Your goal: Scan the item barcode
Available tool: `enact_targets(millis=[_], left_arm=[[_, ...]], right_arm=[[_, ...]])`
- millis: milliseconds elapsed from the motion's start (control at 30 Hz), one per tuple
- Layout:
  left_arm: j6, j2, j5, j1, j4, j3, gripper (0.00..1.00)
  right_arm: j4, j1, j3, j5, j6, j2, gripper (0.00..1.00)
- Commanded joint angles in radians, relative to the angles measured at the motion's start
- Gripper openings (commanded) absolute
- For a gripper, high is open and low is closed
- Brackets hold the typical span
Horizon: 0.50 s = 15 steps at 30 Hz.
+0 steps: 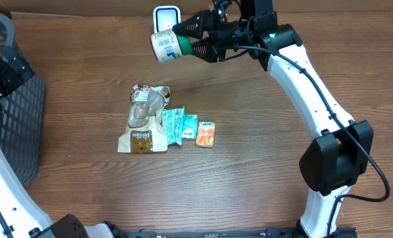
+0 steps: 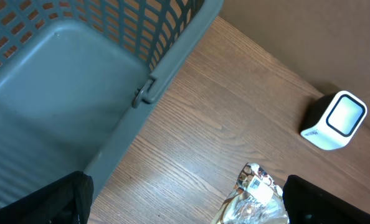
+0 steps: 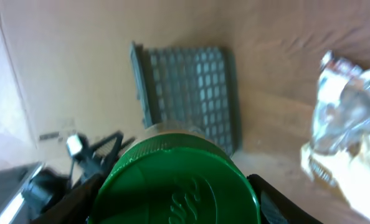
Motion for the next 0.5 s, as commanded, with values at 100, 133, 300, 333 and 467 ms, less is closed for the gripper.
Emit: enact_targets(millis=[100, 133, 300, 333, 467], left_arm=[[0.019, -0.003, -0.003, -0.002, 0.003, 0.003, 1.0], [0.019, -0.003, -0.003, -0.002, 0.003, 0.003, 1.0], [0.019, -0.003, -0.003, -0.002, 0.003, 0.003, 0.99], [0.019, -0.003, -0.003, -0.002, 0.003, 0.003, 1.0], [0.019, -0.003, -0.003, -0.002, 0.003, 0.003, 1.0]], right_arm=[[0.057, 0.079, 0.029, 0.811, -0.292, -0.024, 0.18], [0.094, 0.092, 0.024, 0.904, -0.327, -0.015, 0.17], [0.438, 0.168, 0.019, 1.17, -0.679, 0.095, 0.11], [0.546, 0.182, 0.019, 1.188, -0.8, 0.132, 0.11], [0.821, 0.201, 0.019, 1.249, -0.98, 0.259, 0.11]])
